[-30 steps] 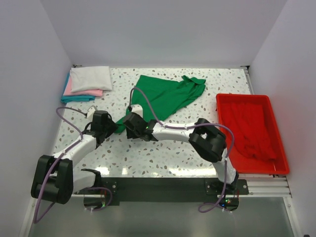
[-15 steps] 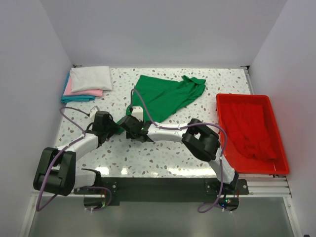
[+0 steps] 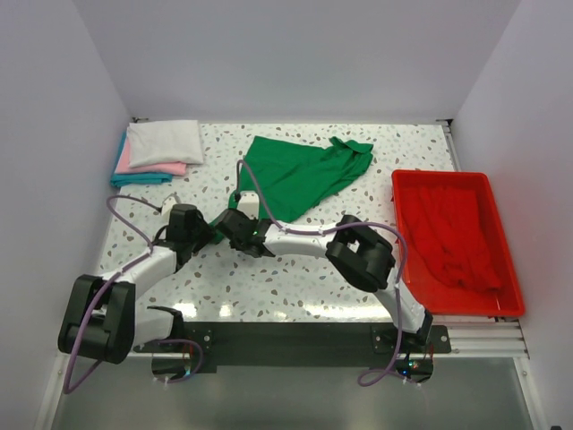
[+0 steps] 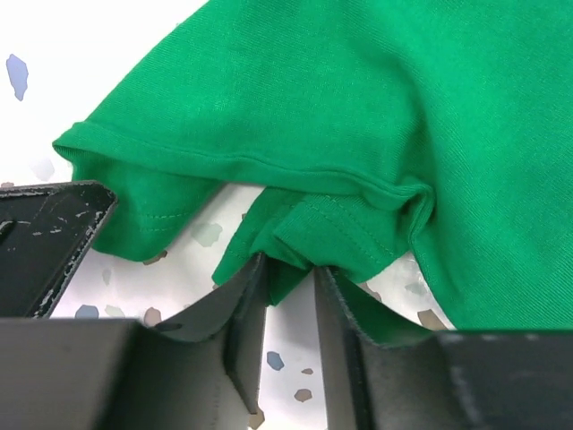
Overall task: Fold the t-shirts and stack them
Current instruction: Flatten the tshirt out
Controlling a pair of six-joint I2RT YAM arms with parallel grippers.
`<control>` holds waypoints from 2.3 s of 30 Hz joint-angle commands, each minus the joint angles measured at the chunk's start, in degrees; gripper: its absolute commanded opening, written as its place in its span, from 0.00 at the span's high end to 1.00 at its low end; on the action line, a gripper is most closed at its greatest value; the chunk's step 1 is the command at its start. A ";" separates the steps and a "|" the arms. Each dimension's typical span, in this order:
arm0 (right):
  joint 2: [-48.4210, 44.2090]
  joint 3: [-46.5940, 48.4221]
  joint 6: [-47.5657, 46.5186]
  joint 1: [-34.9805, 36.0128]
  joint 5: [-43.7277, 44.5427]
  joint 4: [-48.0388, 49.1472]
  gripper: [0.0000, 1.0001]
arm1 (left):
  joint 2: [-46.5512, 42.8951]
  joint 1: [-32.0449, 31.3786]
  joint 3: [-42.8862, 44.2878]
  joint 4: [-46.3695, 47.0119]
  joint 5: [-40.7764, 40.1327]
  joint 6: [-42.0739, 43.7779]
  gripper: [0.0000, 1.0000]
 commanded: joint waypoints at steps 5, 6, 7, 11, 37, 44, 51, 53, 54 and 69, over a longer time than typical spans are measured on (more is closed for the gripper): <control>0.46 2.23 1.16 0.17 4.01 -1.22 0.85 | 2.84 0.37 0.53 2.19 -0.44 1.34 0.56; -0.06 2.32 1.16 0.17 4.10 -1.39 0.87 | 3.37 0.37 0.71 2.45 -0.44 1.26 0.56; -0.33 2.15 1.07 0.17 4.36 -1.66 0.90 | 4.24 0.37 0.71 2.63 -0.44 1.25 0.57; -3.05 0.04 1.25 0.17 4.80 -1.92 1.00 | 6.97 0.37 1.41 4.30 0.00 1.34 0.63; -61.49 -25.13 -10.79 -15.29 21.75 -36.00 1.00 | -11.48 2.92 42.27 -24.70 -21.44 19.78 1.00; -65.19 -6.49 -17.82 -17.76 26.42 -41.91 1.00 | -15.87 3.10 53.70 -28.21 -22.67 23.49 1.00; -68.88 9.86 -28.88 -17.67 26.86 -40.60 1.00 | -20.44 3.10 64.16 -29.80 -20.75 26.30 1.00; -69.23 14.35 -31.26 -17.67 25.55 -39.11 1.00 | -20.62 3.01 66.89 -30.06 -19.86 26.65 1.00; -69.24 16.71 -33.19 -17.76 23.89 -38.49 1.00 | -20.62 3.10 67.76 -30.33 -18.90 26.74 1.00; -49.41 18.91 -45.79 -27.05 0.19 -19.24 1.00 | -6.66 3.10 61.89 -14.35 -8.88 25.95 1.00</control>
